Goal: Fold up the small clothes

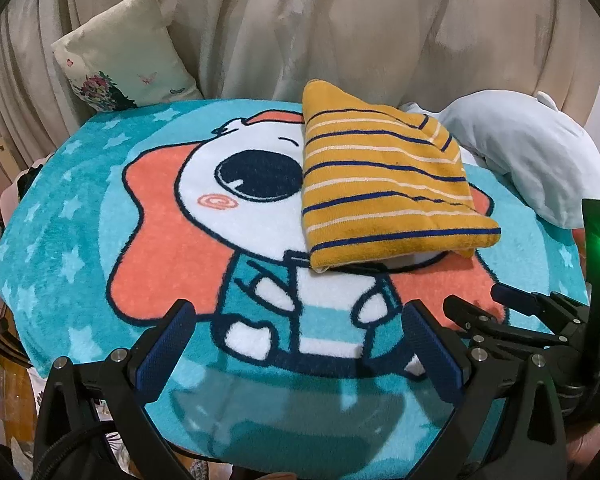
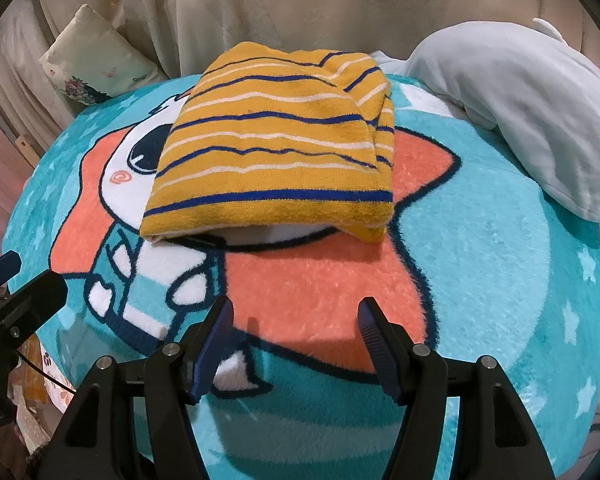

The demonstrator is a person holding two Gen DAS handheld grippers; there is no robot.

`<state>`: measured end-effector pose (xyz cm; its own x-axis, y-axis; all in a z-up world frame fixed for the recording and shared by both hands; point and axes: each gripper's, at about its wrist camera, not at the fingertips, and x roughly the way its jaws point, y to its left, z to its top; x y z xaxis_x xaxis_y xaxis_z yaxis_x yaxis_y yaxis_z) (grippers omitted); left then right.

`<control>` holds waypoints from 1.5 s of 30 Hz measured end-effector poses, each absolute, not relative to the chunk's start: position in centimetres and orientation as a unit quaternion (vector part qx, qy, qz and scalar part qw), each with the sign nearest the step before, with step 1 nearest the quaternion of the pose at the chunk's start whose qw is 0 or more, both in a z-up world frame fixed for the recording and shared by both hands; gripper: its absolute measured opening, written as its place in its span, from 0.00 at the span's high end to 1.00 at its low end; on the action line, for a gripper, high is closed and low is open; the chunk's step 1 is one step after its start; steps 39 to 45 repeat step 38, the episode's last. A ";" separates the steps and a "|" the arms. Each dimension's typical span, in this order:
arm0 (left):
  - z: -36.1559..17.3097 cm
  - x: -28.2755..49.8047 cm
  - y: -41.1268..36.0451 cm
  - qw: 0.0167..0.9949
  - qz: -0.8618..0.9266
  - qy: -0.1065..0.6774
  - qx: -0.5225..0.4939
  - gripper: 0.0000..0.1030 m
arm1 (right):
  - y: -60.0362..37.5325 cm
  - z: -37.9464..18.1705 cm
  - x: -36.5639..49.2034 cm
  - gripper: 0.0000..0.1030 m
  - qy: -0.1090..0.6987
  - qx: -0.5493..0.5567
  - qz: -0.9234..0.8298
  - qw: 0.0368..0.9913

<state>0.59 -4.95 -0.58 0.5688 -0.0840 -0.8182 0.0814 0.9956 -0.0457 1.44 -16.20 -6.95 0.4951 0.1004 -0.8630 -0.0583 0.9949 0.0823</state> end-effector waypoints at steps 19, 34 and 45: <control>-1.5 2.0 -4.8 0.875 -0.063 0.480 -0.014 0.00 | -16.3 -7.0 2.4 0.33 0.495 0.024 0.049 0.867; -2.0 3.6 -5.1 0.869 -0.080 0.487 -0.024 0.00 | -16.5 -7.5 3.6 0.32 0.498 0.030 0.048 0.866; -1.8 3.7 -5.3 0.872 -0.074 0.484 -0.013 0.00 | -16.7 -7.8 4.0 0.32 0.503 0.031 0.045 0.863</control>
